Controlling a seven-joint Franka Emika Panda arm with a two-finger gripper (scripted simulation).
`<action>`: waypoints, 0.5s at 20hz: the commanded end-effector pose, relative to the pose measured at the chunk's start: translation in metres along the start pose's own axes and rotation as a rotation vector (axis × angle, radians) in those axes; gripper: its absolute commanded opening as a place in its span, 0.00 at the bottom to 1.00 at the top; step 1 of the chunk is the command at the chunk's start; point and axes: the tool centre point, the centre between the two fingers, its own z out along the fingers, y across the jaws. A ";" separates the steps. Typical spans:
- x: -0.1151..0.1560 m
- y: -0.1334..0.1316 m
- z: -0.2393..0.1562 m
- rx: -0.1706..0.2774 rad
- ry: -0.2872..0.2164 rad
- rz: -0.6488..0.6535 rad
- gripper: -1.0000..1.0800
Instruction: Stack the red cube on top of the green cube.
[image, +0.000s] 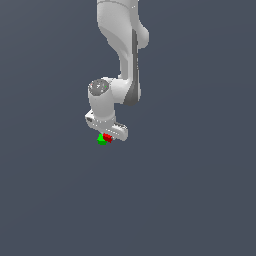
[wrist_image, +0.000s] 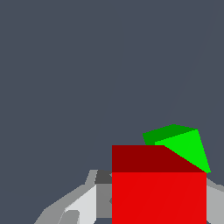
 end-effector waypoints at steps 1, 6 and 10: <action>0.002 0.017 0.004 0.000 0.001 -0.002 0.00; 0.004 0.038 0.009 0.000 0.001 -0.002 0.00; 0.005 0.043 0.010 0.001 0.001 -0.002 0.00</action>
